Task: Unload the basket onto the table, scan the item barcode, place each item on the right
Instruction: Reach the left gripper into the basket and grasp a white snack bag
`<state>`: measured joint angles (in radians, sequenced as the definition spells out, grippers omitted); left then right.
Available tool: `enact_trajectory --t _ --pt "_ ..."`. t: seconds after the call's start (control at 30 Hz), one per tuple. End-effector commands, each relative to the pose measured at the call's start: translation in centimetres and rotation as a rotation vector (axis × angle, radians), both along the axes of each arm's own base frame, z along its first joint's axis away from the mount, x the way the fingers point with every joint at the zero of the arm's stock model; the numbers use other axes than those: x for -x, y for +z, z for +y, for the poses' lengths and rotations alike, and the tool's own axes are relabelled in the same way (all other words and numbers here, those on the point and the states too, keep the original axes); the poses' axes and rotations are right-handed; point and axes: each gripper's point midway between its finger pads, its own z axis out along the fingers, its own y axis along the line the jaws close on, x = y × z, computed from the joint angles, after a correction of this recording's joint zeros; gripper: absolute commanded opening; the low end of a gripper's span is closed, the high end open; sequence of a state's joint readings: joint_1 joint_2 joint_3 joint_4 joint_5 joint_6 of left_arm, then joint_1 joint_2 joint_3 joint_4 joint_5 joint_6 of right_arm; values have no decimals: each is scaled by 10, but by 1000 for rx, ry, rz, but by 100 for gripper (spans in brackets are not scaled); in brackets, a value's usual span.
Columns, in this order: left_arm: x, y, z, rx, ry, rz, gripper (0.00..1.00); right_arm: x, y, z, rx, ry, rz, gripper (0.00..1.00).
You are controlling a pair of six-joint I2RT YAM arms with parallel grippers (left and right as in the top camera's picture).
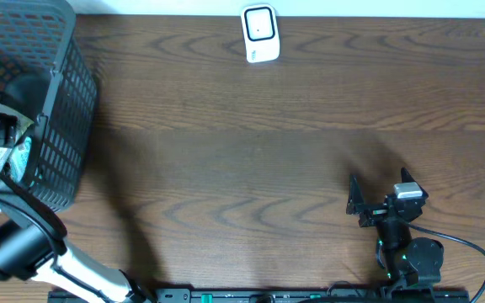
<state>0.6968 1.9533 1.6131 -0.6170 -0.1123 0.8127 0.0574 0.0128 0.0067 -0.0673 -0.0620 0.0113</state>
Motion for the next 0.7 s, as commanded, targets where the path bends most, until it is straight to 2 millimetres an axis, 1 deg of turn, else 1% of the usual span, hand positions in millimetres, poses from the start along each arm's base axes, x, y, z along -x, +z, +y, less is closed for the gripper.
enact_trajectory --t 0.0,0.17,0.2,0.33,0.4,0.5,0.63,0.67 --pt "8 -25 11 -28 32 84 90 0 -1 -1 -10 -5 2 99" --pt "8 -44 11 -5 29 112 89 0 -1 -1 -10 -5 2 99" --pt "9 -46 11 -1 30 116 88 0 -1 -1 -10 -5 2 99" --pt "11 -58 8 21 28 142 72 0 -1 -1 -10 -5 2 99" --pt "13 -64 5 44 23 154 65 0 -1 -1 -10 -5 2 99" --pt "12 -77 -12 138 -12 152 63 0 -1 -1 -10 -5 2 99" --pt "19 -89 -22 175 -19 171 42 0 -1 -1 -10 -5 2 99" --pt "21 -92 -24 182 -19 179 32 0 -1 -1 -10 -5 2 99"
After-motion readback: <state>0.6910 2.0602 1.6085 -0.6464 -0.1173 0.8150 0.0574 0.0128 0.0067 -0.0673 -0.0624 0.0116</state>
